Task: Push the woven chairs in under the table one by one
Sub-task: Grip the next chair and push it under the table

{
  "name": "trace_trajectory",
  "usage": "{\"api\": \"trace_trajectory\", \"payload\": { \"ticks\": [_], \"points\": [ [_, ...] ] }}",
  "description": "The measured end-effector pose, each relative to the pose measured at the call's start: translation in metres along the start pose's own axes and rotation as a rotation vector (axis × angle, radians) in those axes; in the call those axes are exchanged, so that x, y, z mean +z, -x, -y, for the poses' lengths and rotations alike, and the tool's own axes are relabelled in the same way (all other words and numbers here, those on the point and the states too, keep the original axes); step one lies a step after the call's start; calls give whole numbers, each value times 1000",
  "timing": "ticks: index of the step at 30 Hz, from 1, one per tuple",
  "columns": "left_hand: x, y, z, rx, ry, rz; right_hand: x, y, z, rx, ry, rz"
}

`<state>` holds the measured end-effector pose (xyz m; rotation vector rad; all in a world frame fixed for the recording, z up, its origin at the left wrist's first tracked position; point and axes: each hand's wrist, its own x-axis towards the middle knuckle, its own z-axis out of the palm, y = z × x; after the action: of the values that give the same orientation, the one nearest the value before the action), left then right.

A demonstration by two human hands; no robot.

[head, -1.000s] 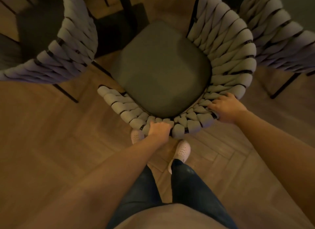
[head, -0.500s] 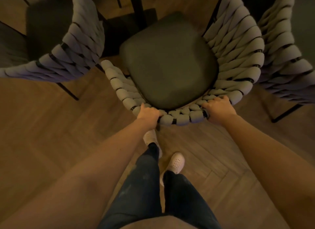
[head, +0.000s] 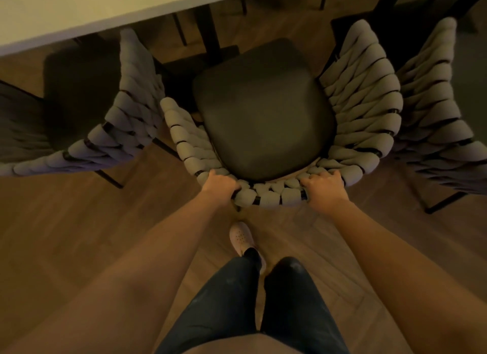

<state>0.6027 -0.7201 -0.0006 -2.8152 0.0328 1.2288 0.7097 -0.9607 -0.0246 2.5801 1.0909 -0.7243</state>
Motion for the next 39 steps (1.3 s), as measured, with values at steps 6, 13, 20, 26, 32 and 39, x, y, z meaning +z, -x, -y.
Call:
{"api": "trace_trajectory", "payload": {
  "ticks": [6, 13, 20, 26, 32, 39],
  "points": [
    [-12, -9, 32, -1, -38, -4, -16, -23, 14, -10, -22, -7],
    [-21, -21, 47, -97, -51, -27, -37, -41, 9, -194, -20, -141],
    [-1, -8, 33, -500, 255, -180, -50, -62, -22, -365, -146, 311],
    [6, 6, 4, -666, 1026, -521, -48, -72, -102, -303, -135, -46],
    [-8, -13, -7, -1175, 1857, -761, -43, -67, -148, 306, -435, -331],
    [-24, -45, 11, -1450, 2352, -497, -48, -67, -126, 735, -1119, -315]
  ]
}}
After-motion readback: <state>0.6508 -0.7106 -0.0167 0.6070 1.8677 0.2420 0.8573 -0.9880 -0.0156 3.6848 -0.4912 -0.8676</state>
